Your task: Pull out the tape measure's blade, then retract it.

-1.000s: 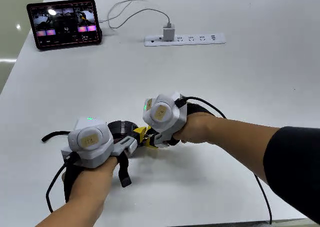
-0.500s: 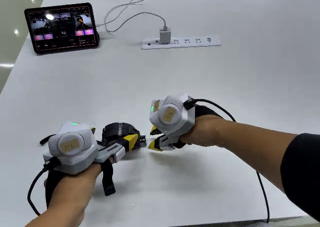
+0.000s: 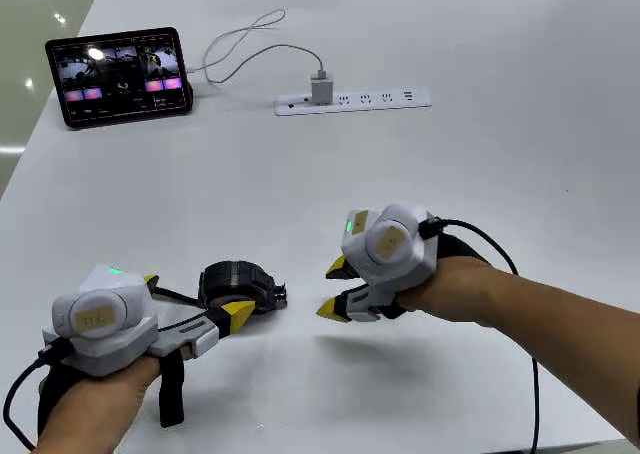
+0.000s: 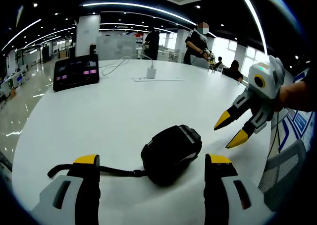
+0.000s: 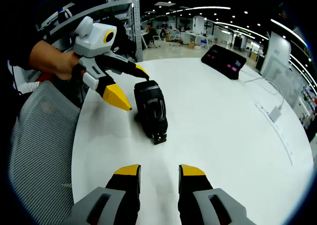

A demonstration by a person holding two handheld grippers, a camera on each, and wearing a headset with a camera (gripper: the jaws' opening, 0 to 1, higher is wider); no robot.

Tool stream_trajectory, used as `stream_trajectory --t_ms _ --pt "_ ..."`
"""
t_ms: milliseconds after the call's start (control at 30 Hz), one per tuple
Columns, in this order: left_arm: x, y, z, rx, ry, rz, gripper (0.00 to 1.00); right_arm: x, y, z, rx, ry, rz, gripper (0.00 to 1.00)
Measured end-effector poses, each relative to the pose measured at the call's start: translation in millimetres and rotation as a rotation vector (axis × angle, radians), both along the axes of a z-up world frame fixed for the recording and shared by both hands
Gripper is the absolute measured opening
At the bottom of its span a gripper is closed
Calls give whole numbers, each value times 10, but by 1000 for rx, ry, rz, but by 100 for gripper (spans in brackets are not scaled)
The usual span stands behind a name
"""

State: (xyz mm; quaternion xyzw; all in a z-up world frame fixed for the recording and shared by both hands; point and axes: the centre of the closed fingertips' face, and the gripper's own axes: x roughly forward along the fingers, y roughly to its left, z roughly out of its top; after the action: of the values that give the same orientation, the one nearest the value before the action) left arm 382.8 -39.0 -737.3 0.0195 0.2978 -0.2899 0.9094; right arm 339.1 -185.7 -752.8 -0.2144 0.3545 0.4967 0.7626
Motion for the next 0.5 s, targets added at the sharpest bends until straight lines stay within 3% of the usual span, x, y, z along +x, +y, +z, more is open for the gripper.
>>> stream_trajectory --t_ms 100,200,300,433,500 --pt "5 48 52 -2 -21 -15 88 -44 -129 28 15 2 -50 29" --pt "-13 82 46 3 -18 -35 92 -85 -250 56 28 -10 -86 30" --pt "-82 65 55 -50 29 -63 99 -98 -364 72 42 -22 -122 32" --pt "-131 63 64 -34 27 -118 99 -93 -515 102 59 -40 -168 33" --pt "-172 62 58 -36 47 -143 99 -99 -574 111 59 -46 -179 35"
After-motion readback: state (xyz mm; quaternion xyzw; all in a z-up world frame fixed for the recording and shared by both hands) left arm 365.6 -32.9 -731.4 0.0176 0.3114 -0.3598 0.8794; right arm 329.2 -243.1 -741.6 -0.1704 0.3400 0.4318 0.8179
